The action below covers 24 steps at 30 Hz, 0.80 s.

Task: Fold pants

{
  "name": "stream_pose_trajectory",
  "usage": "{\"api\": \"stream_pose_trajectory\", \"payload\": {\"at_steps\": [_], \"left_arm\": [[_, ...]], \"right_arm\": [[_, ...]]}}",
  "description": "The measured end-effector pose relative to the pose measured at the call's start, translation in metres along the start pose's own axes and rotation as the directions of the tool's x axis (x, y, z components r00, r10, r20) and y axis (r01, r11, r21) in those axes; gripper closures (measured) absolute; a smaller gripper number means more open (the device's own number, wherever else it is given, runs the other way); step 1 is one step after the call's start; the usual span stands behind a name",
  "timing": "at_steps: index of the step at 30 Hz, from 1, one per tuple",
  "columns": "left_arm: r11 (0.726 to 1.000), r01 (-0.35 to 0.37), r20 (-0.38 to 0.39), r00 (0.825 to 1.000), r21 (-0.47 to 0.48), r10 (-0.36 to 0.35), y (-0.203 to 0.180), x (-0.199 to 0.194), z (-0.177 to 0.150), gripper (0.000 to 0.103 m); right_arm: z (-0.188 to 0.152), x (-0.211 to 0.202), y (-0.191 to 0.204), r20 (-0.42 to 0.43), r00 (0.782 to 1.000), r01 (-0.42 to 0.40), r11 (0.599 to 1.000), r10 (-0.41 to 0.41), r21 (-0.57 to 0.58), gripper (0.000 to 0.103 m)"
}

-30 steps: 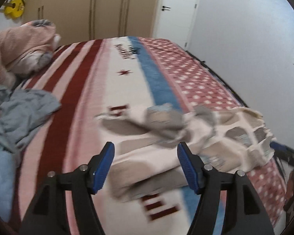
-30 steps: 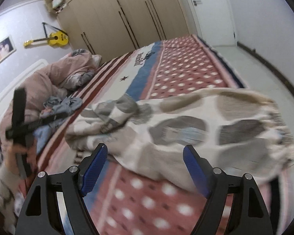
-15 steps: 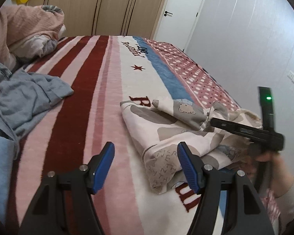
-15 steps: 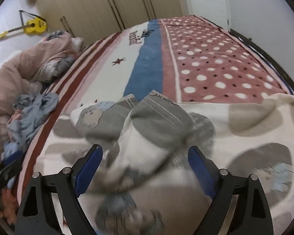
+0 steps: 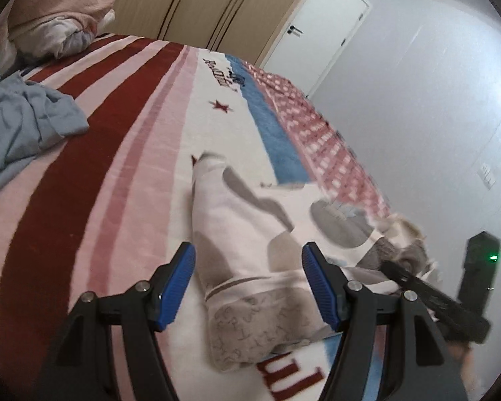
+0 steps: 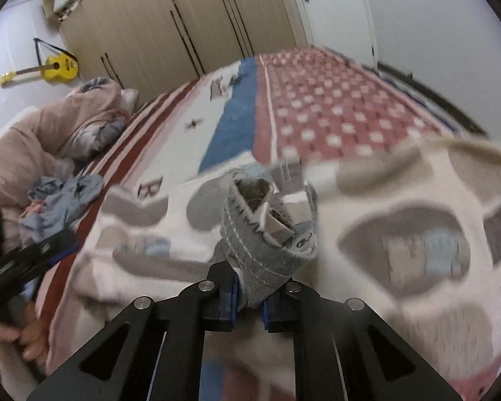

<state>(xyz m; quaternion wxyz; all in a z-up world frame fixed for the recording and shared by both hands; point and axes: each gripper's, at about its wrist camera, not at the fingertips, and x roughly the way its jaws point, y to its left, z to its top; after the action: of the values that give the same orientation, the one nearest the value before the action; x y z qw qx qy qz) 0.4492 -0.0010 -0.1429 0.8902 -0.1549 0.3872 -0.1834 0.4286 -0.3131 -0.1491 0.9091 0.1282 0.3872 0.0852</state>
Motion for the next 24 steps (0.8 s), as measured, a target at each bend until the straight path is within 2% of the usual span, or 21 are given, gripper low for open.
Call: {"api": "stream_pose_trajectory", "payload": {"at_steps": [2,4,6,7,9,12,16,18,21,24], "left_arm": [[0.998,-0.03,0.001,1.0,0.059,0.03,-0.004,0.005,-0.008,0.041],[0.99,-0.06,0.0,0.998,0.125,0.061,-0.009,0.008,-0.017,0.041],[0.987,-0.068,0.008,0.998,0.146,0.067,-0.01,0.006,-0.02,0.041],[0.99,-0.053,0.015,0.999,0.134,0.051,-0.008,0.003,-0.019,0.041],[0.991,-0.039,0.026,0.999,0.132,0.036,-0.007,-0.002,-0.019,0.041],[0.985,-0.063,0.011,0.998,0.159,0.062,-0.004,-0.001,-0.022,0.041],[0.988,-0.041,-0.027,0.999,0.149,0.045,0.002,0.002,-0.024,0.04],[0.989,-0.036,-0.034,0.999,0.147,0.042,0.003,0.003,-0.024,0.04],[0.989,-0.032,-0.038,0.999,0.141,0.037,0.005,0.002,-0.024,0.04],[0.99,-0.036,-0.032,0.999,0.138,0.041,0.006,0.0,-0.024,0.04]], "right_arm": [[-0.01,-0.001,-0.006,-0.027,1.0,-0.001,1.0,0.001,-0.009,0.088],[-0.015,-0.005,-0.011,-0.027,0.999,-0.018,1.0,0.017,-0.014,0.078],[-0.016,-0.014,-0.016,-0.016,0.999,-0.041,0.999,0.041,-0.005,0.063],[-0.015,-0.018,-0.018,-0.007,0.998,-0.056,0.998,0.056,0.005,0.051],[-0.01,-0.026,-0.02,0.015,0.997,-0.07,0.997,0.07,0.019,0.04],[0.004,-0.028,-0.016,0.047,0.999,-0.008,1.0,0.009,-0.008,0.037],[0.029,-0.015,-0.02,0.048,0.999,0.02,1.0,-0.02,0.003,0.036],[0.04,0.001,-0.024,0.0,1.0,0.015,1.0,-0.015,-0.001,0.036],[0.041,0.027,-0.024,-0.133,0.991,-0.013,0.999,0.008,-0.037,0.038],[0.024,0.029,-0.018,-0.163,0.987,-0.007,0.996,-0.009,-0.093,0.051]]}}
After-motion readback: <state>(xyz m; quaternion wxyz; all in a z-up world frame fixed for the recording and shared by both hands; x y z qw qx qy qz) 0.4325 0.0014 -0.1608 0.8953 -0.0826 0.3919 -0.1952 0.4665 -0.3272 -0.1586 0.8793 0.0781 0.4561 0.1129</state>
